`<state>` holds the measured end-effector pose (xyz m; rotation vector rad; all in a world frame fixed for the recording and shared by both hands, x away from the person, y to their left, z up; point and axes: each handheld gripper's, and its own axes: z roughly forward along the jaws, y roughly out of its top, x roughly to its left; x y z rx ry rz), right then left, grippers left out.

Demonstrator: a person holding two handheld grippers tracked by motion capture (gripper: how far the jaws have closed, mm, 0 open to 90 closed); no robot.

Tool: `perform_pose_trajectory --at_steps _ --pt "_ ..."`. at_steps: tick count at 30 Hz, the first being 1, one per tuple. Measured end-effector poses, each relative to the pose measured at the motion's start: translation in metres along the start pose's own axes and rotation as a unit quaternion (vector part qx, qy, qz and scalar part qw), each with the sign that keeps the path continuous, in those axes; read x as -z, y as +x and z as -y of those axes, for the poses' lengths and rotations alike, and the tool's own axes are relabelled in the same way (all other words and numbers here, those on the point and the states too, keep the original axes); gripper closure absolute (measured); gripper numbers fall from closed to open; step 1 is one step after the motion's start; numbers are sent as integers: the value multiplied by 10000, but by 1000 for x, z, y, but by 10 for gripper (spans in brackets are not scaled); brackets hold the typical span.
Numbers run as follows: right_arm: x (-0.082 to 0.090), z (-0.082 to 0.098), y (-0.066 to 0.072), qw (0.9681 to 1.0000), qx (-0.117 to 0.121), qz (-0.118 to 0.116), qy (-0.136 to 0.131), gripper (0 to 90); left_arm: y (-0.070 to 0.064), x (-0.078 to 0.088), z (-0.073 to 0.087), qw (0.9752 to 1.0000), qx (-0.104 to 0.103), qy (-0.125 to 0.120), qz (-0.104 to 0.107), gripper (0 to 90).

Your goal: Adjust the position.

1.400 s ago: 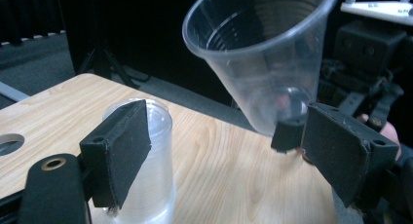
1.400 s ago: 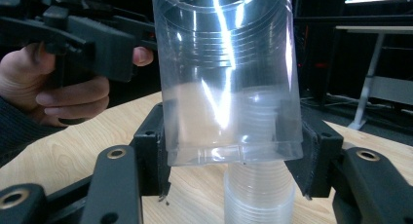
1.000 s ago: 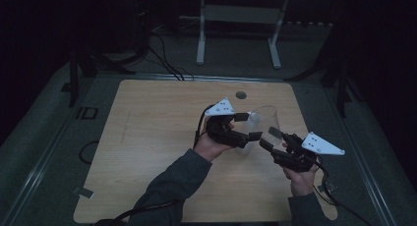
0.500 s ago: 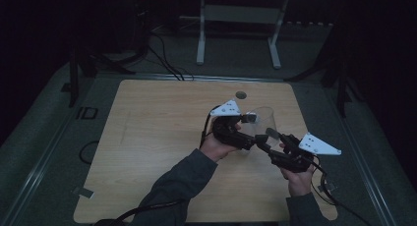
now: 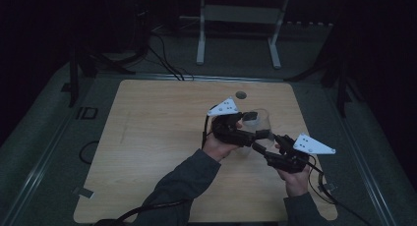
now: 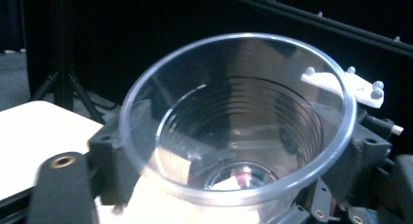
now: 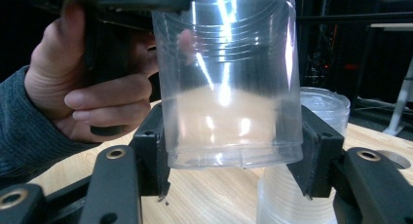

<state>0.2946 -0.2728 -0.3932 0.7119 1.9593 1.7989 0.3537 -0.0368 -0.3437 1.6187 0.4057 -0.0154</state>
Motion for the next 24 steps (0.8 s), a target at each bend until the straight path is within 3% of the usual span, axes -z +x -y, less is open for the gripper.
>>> perform_pose_trajectory --at_steps 11,24 --pt "3 -6 -2 9993 132 -114 346 367 -3 0 -1 9999 -128 58 24 293" --pt "11 -5 -4 9971 279 83 699 310 -5 0 -1 9991 -302 229 -191 301"
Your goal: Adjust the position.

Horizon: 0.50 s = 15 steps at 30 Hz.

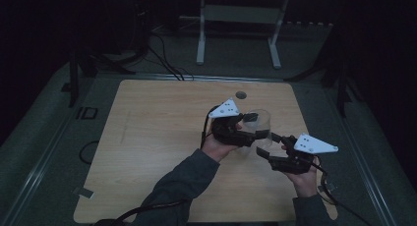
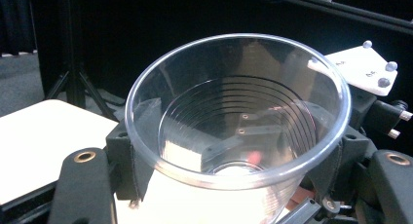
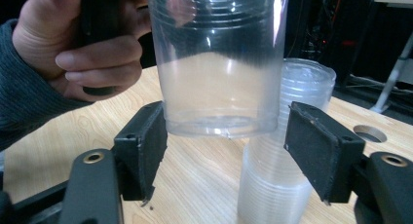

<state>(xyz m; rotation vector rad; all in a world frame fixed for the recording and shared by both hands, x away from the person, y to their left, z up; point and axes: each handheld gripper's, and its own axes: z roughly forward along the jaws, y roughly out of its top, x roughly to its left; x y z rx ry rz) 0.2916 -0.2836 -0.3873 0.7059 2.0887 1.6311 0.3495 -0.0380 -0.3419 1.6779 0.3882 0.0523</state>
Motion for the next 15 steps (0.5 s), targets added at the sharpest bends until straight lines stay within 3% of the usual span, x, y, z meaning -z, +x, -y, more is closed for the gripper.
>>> perform_pose_trajectory --at_steps 15 --pt "9 7 -1 9998 17 183 77 266 -5 0 -1 9997 -187 60 -118 301"
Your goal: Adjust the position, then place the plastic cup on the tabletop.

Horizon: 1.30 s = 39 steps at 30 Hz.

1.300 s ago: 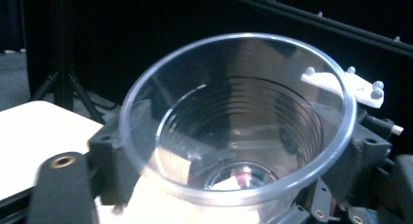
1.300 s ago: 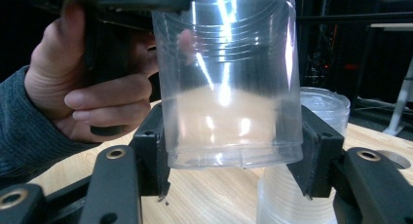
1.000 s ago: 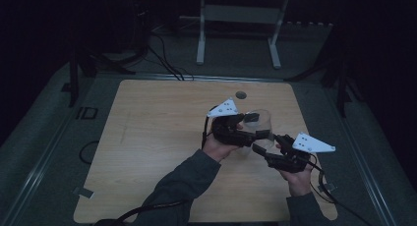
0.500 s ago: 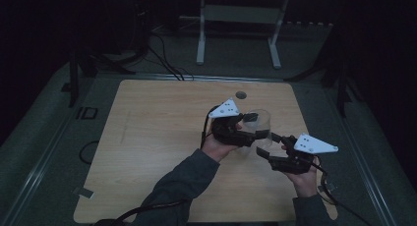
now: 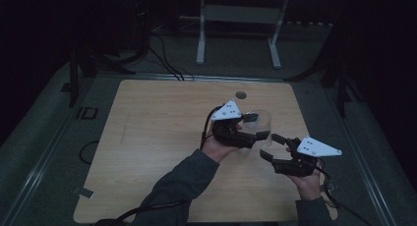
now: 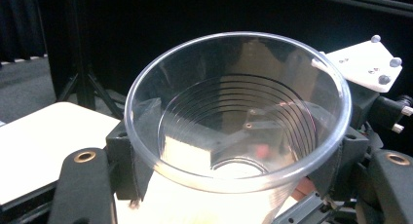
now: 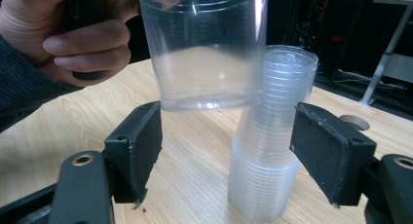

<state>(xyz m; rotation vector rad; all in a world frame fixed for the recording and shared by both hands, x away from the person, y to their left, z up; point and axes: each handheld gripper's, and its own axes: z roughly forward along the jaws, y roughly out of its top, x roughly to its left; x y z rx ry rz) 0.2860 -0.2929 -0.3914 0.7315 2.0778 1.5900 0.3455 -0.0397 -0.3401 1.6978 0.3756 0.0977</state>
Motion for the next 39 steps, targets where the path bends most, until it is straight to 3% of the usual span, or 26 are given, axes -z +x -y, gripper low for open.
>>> perform_pose_trajectory --at_steps 10,21,39 --pt "4 4 -4 9999 -22 120 44 253 -2 2 -1 9999 -97 7 -31 303" --pt "10 9 -8 9997 -119 187 45 237 -6 2 1 9994 -246 121 -213 305" --pt "17 8 -10 9993 -170 285 -173 237 -6 1 8 9979 -416 238 -447 308"
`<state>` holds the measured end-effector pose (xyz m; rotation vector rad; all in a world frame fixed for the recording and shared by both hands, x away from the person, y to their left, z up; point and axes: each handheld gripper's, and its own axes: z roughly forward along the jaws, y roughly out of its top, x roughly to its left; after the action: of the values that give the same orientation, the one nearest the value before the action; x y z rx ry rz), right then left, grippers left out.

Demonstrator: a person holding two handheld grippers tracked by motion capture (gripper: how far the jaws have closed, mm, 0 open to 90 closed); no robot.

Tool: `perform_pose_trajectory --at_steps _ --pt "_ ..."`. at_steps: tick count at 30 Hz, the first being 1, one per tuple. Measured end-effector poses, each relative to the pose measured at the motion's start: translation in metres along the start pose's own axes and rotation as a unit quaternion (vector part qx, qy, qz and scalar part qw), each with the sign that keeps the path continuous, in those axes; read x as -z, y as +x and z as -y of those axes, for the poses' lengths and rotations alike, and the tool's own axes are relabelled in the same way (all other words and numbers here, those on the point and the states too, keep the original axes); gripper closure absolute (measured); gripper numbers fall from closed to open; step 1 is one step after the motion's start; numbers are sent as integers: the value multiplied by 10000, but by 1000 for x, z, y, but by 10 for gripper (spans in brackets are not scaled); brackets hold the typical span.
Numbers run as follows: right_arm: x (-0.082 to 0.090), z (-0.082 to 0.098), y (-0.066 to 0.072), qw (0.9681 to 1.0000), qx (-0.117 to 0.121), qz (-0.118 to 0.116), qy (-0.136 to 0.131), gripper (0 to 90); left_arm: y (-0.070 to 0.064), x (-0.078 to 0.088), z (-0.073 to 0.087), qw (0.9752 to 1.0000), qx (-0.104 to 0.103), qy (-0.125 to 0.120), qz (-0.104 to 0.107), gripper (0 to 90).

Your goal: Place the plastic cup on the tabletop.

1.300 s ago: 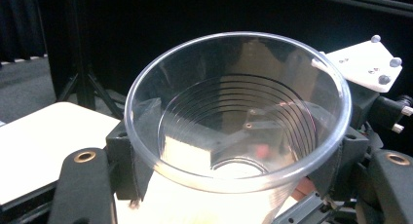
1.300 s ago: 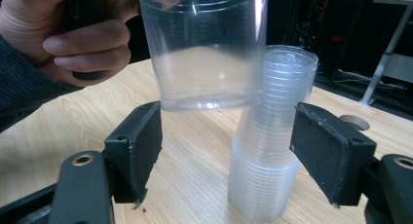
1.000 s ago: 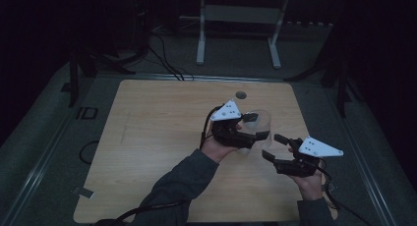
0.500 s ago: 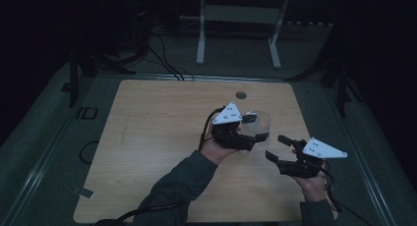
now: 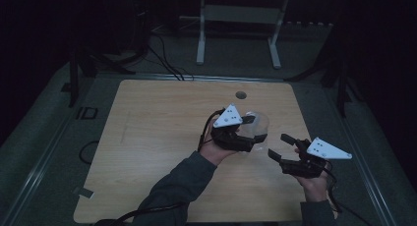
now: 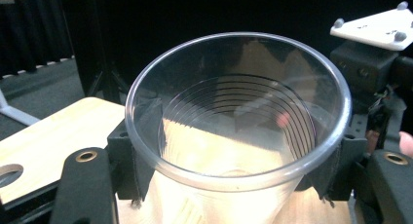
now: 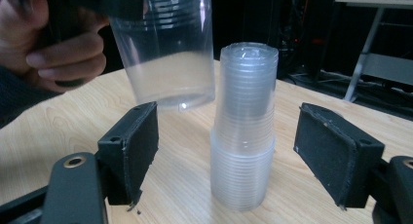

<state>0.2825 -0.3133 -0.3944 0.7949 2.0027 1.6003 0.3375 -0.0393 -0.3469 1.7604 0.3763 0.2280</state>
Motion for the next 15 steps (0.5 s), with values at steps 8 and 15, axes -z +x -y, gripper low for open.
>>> perform_pose_trajectory --at_steps 8,15 --pt "4 -1 -2 9999 -51 66 -145 237 1 -2 5 10000 17 59 -44 308" --pt "7 0 -4 9996 -87 126 -227 237 0 -5 9 9999 -42 115 -55 308"
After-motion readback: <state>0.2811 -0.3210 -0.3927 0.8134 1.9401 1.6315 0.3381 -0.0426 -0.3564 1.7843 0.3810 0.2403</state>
